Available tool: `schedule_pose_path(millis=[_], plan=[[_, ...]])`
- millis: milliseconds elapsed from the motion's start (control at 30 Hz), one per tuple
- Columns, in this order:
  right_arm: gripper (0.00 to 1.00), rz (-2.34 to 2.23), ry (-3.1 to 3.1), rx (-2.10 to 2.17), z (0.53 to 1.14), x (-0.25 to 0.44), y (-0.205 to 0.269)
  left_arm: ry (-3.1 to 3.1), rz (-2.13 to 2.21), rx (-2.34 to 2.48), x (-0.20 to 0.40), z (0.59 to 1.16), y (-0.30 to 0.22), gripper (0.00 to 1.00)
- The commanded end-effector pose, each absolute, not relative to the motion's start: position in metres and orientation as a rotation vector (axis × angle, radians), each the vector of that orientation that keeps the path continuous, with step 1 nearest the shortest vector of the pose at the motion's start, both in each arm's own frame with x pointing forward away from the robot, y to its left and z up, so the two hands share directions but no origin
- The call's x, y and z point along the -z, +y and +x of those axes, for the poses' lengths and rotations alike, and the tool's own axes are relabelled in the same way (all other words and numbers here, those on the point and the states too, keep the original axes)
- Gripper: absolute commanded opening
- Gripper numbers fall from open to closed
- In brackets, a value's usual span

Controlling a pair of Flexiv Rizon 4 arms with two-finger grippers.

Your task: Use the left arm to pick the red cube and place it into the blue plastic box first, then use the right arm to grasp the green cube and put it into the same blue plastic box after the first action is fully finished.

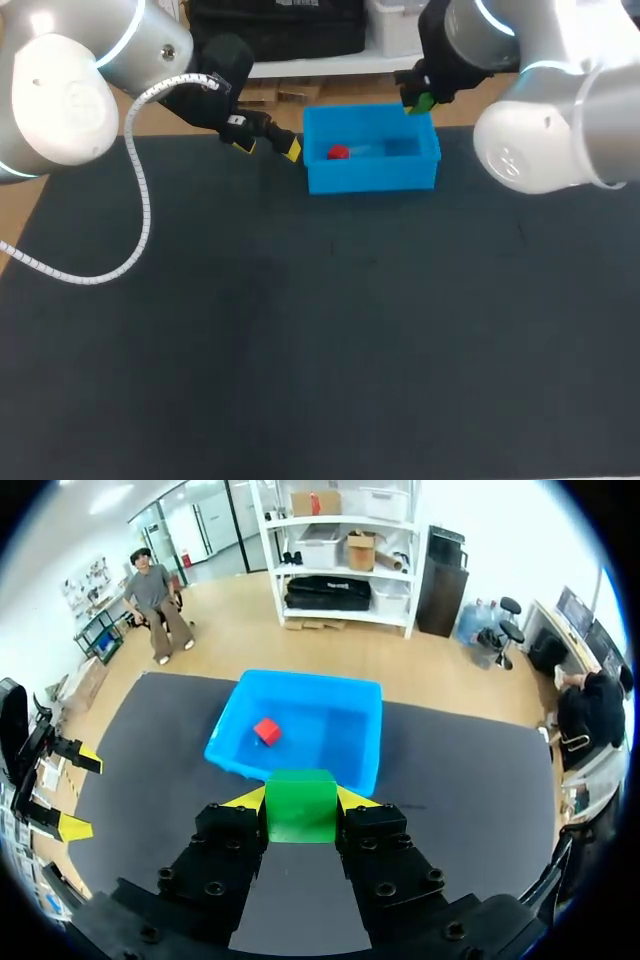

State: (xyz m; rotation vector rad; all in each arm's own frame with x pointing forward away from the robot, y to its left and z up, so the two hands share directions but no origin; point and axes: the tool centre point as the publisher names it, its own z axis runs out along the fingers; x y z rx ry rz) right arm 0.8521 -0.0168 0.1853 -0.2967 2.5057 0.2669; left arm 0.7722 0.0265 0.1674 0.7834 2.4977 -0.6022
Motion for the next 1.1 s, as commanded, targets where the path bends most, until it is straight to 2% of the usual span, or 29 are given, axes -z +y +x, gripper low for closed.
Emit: schedule_pose_path(millis=[33, 1100], plan=[[0.00, -0.320, 2.481, -0.290, 0.859, -0.182, -0.014, 2.500, 0.782, 0.599, -0.168, 0.772, 0.026, 1.00], [0.00, -0.364, 2.414, -0.335, 0.908, -0.164, -0.006, 2.500, 0.782, 0.599, -0.168, 0.772, 0.026, 1.00]])
